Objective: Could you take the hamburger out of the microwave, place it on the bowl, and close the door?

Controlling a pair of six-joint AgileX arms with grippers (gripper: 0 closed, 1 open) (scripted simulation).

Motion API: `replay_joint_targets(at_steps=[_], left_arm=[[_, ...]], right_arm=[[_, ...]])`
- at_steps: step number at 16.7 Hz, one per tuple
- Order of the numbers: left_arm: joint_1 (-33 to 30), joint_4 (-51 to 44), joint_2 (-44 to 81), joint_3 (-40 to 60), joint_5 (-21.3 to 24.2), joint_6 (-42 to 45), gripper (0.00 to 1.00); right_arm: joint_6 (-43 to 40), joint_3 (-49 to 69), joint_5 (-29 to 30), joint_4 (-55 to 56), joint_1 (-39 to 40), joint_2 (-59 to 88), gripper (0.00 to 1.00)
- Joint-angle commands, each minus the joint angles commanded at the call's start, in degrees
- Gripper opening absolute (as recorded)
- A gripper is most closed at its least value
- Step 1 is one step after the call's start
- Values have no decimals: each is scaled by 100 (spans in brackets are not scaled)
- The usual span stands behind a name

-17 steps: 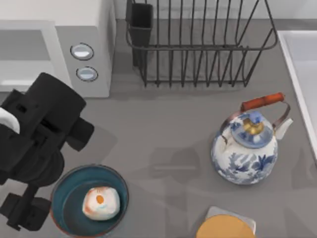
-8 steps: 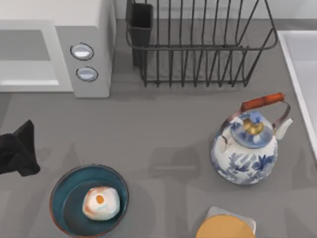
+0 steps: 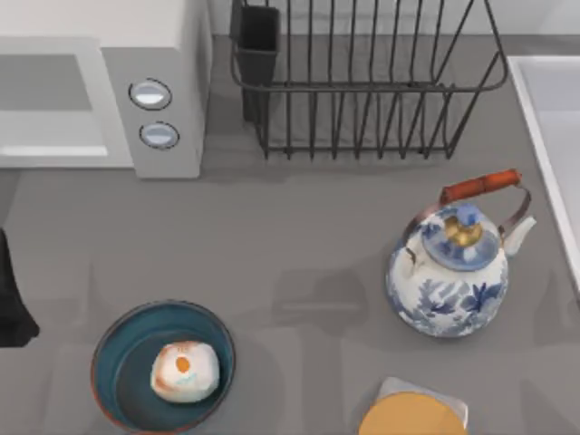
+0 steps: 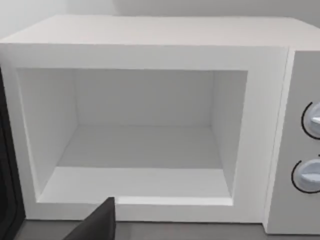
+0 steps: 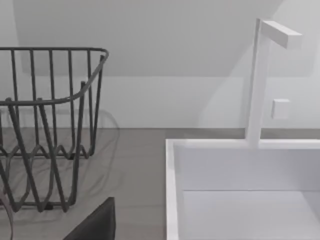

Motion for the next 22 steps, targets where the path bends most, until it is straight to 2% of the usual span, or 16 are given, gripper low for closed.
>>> replay_joint_targets(at_steps=[5, 18, 22], left_arm=[[26, 24, -7, -27, -1, 45, 100], [26, 24, -7, -27, -1, 45, 2], [26, 24, -7, -27, -1, 45, 0]], right_arm=[[0, 0, 0, 0, 0, 0, 100], [0, 0, 0, 0, 0, 0, 100], [0, 0, 0, 0, 0, 0, 100]])
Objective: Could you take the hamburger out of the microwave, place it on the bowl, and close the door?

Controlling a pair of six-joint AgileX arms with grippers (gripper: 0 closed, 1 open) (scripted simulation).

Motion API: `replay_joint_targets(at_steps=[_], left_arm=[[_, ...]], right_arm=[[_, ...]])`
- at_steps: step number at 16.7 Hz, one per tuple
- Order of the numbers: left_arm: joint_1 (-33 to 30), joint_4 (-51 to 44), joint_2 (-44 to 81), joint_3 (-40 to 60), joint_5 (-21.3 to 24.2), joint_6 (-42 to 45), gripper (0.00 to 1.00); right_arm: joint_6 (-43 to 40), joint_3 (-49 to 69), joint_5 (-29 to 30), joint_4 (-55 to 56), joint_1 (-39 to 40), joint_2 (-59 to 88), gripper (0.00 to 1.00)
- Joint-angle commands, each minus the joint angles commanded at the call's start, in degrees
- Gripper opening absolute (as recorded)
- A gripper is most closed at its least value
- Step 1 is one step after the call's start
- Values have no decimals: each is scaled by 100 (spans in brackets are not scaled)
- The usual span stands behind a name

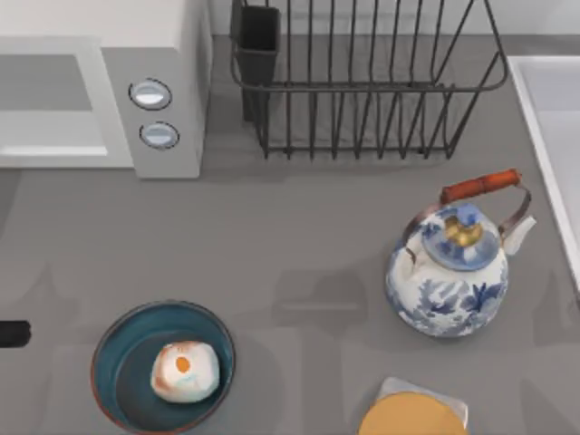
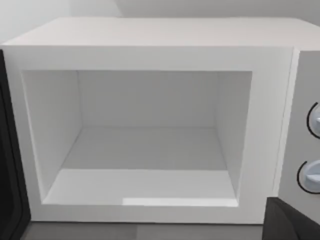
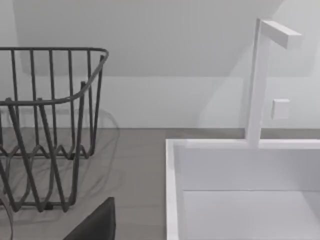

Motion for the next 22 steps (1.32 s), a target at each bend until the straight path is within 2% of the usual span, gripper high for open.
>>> replay_joint_targets(at_steps=[7, 9, 13, 15, 22], left_arm=[[-96, -28, 3, 31, -96, -1, 0], [-436, -108, 10, 118, -435, -1, 0], [-1421, -299, 27, 326, -1420, -1, 0], [-1729, -366, 32, 398, -1728, -1, 0], [-1864, -280, 129, 424, -1864, -2, 0]], right_arm=[[0, 0, 0, 0, 0, 0, 100], [0, 0, 0, 0, 0, 0, 100], [0, 0, 0, 0, 0, 0, 100], [0, 0, 0, 0, 0, 0, 100], [0, 0, 0, 0, 0, 0, 100]])
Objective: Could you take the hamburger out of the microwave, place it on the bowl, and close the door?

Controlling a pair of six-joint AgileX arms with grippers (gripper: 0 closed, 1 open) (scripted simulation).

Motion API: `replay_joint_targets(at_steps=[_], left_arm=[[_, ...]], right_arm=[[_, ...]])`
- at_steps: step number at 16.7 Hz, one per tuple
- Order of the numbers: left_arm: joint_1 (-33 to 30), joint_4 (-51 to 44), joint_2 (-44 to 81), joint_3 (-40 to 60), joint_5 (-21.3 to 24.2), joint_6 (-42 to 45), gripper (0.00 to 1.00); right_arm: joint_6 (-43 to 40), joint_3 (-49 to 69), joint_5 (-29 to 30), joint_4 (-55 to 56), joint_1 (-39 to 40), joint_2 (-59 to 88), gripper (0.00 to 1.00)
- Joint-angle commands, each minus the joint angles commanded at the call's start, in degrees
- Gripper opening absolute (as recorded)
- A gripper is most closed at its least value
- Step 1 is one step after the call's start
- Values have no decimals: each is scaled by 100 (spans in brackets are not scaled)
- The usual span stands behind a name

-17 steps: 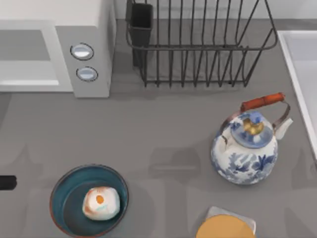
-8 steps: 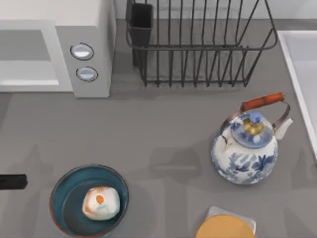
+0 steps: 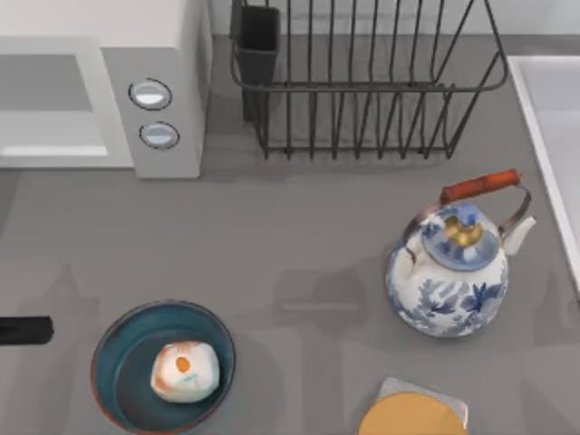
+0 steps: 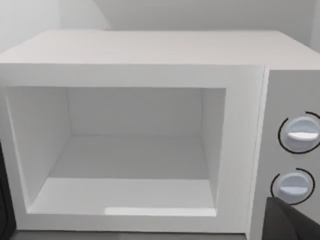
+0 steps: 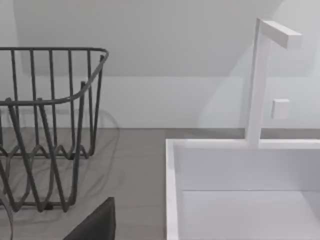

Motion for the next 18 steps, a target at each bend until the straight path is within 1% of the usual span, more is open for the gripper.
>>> replay_joint_targets(at_steps=[6, 11, 13, 16, 18], left_arm=[[-289, 945, 1087, 128, -287, 18, 0], [-252, 998, 1132, 105, -261, 18, 0], [-45, 1216, 1348, 87, -54, 22, 0], [549, 1869, 1898, 32, 545, 32, 0], [793, 2111, 2135, 0, 789, 36, 0]], right_arm=[[0, 0, 0, 0, 0, 0, 100], [0, 0, 0, 0, 0, 0, 100], [0, 0, 0, 0, 0, 0, 100], [0, 0, 0, 0, 0, 0, 100], [0, 0, 0, 0, 0, 0, 100]])
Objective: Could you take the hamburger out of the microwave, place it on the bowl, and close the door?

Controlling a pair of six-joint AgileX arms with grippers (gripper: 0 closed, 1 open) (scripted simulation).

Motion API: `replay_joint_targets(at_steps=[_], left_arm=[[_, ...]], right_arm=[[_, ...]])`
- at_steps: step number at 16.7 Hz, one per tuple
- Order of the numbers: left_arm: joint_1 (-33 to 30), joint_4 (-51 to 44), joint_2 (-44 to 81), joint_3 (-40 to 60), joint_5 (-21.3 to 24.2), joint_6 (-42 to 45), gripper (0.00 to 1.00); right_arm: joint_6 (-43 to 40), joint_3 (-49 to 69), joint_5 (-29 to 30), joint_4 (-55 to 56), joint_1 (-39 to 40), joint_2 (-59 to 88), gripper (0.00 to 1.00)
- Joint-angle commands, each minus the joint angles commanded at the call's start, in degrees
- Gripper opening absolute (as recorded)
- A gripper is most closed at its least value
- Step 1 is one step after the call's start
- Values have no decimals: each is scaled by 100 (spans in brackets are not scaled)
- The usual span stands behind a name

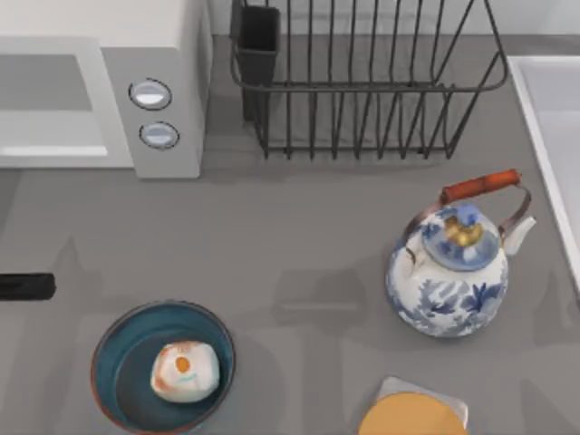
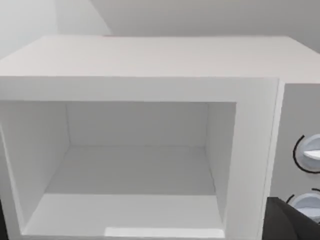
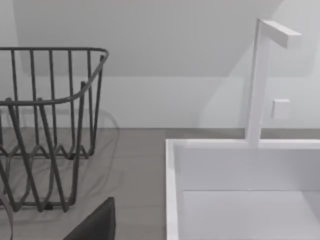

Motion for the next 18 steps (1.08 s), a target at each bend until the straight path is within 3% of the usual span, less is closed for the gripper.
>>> replay_joint_targets(at_steps=[5, 8, 12, 18], left_arm=[[16, 11, 14, 13, 16, 10, 0], [384, -299, 380, 382, 360, 266, 0], [1667, -1260, 1634, 1711, 1392, 1095, 0], [4311, -3314, 4368, 4882, 3208, 2830, 0]], right_arm=[[0, 0, 0, 0, 0, 0, 100], [0, 0, 0, 0, 0, 0, 100], [0, 0, 0, 0, 0, 0, 100], [0, 0, 0, 0, 0, 0, 100]])
